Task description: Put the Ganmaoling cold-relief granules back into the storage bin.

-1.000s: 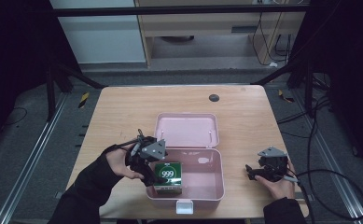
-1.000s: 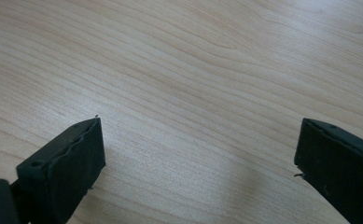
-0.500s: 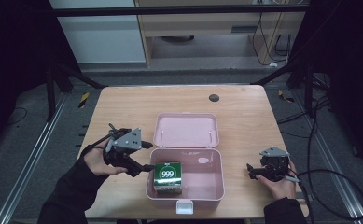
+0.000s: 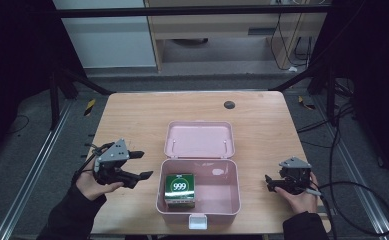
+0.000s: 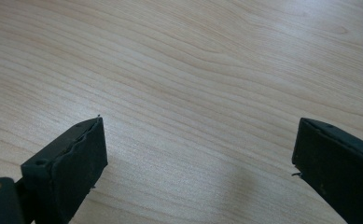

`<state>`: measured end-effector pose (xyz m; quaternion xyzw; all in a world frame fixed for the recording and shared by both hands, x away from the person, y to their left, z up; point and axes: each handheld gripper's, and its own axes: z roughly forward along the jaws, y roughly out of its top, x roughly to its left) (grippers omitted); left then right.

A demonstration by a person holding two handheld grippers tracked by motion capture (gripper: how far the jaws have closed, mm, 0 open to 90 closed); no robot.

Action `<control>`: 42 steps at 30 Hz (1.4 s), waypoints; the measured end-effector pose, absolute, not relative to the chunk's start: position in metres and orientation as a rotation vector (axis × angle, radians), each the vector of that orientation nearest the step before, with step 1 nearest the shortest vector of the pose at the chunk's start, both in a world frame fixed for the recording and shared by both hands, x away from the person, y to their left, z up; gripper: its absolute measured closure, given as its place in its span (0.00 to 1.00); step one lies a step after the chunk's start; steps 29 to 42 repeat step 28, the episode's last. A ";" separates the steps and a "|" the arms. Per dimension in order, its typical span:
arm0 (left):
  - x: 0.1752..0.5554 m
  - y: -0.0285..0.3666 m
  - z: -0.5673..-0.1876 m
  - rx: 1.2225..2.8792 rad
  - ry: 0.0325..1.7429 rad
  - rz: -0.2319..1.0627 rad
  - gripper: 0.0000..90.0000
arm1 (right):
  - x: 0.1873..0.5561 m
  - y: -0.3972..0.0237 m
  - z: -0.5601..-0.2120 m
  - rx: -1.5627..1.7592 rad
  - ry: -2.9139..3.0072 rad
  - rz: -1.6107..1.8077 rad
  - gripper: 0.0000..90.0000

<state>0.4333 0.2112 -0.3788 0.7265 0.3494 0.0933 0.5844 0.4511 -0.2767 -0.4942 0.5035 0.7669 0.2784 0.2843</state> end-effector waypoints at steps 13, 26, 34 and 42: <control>0.450 0.255 -0.439 1.622 1.058 0.314 0.29 | 0.451 -0.278 -0.495 1.353 2.035 0.747 0.04; 0.462 0.291 -0.481 1.622 1.260 0.496 0.26 | 0.451 -0.279 -0.496 1.361 2.018 0.753 0.03; 0.464 0.296 -0.483 1.607 1.282 0.515 0.26 | 0.451 -0.280 -0.496 1.365 2.011 0.756 0.03; 0.464 0.296 -0.483 1.607 1.282 0.515 0.26 | 0.451 -0.280 -0.496 1.365 2.011 0.756 0.03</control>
